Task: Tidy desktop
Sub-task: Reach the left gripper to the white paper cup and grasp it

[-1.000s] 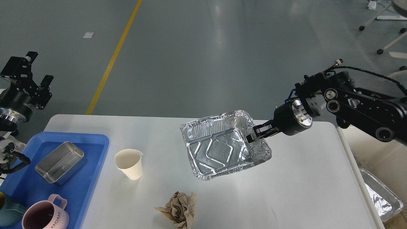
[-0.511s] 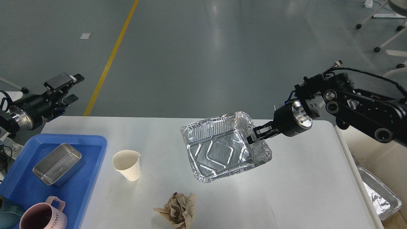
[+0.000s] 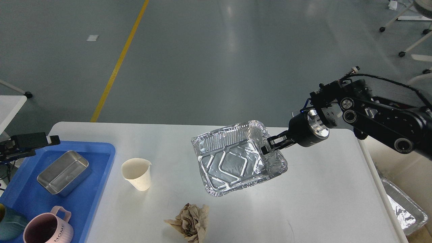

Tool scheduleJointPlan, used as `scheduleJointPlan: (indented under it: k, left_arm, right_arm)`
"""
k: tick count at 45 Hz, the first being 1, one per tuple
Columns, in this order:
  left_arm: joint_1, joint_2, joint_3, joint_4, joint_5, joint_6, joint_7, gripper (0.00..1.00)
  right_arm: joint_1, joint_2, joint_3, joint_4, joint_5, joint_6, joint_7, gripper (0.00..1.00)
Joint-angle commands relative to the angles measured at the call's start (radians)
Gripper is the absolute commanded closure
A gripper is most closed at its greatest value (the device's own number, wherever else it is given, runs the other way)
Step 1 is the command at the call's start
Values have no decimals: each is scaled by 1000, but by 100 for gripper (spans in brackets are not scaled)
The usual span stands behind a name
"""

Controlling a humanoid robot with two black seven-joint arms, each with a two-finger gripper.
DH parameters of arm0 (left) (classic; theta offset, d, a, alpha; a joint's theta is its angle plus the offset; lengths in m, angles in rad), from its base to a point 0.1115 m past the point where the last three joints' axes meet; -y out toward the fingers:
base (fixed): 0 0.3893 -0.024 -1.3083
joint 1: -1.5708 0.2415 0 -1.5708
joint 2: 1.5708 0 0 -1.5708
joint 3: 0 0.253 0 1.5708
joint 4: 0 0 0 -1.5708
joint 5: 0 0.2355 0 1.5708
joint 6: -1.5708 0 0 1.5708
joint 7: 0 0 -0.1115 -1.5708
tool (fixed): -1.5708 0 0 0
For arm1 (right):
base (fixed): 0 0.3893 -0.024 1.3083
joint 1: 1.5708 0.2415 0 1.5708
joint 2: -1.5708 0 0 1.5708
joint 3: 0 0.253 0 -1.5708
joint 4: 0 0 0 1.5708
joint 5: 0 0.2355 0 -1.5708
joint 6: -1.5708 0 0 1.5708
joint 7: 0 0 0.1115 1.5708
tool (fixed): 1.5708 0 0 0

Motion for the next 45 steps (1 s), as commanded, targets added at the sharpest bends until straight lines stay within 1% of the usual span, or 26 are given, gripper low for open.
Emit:
scheduleJointPlan:
  k: [1, 11, 17, 22, 25, 28, 31, 32, 33, 37, 40, 43, 45]
  left_arm:
    - [-15, 93, -15, -47, -1, -26, -3, 5]
    - [-88, 201, -81, -52, -2, -184, -7, 5]
    - [-165, 239, -89, -60, -4, -248, -7, 5]
    - [-214, 236, -87, -58, -4, -275, -7, 5]
    - [-213, 215, -81, -55, -2, -264, -1, 5]
    - [-208, 160, -73, -50, -2, -252, 8, 5]
    - [-202, 80, -60, -46, 2, -220, 37, 5]
    - [-202, 54, -53, -43, 5, -206, 58, 5]
    - [-200, 28, -50, -43, 10, -189, 81, 5]
    - [-197, -89, -23, -43, 44, -129, 207, 6]
    - [-197, -188, -1, -35, 77, -94, 282, 6]
    - [-196, -271, 25, -11, 123, -71, 324, 7]
    - [-197, -314, 48, 6, 146, -61, 333, 7]
  right_arm:
    - [-2, 11, 0, -1, 0, 0, -2, 100]
    - [0, 17, 0, -7, 0, 0, -5, 100]
    - [0, 17, 2, -7, 0, 0, -6, 100]
    - [0, 17, 0, -7, 0, 0, -6, 100]
    - [0, 17, 2, -9, -2, 0, -6, 100]
    - [0, 17, 2, -9, -2, 0, -6, 100]
    - [0, 17, 2, -9, 0, 0, -6, 100]
    - [0, 17, 2, -9, -2, 0, -6, 100]
    - [0, 17, 2, -9, 0, 0, -6, 100]
    - [-2, 17, 0, -10, -2, 0, -6, 100]
    - [-2, 17, 2, -10, -2, 0, -6, 100]
    - [-6, 16, 2, -10, -2, 0, -8, 100]
    - [-8, 14, 0, -10, -2, 0, -6, 100]
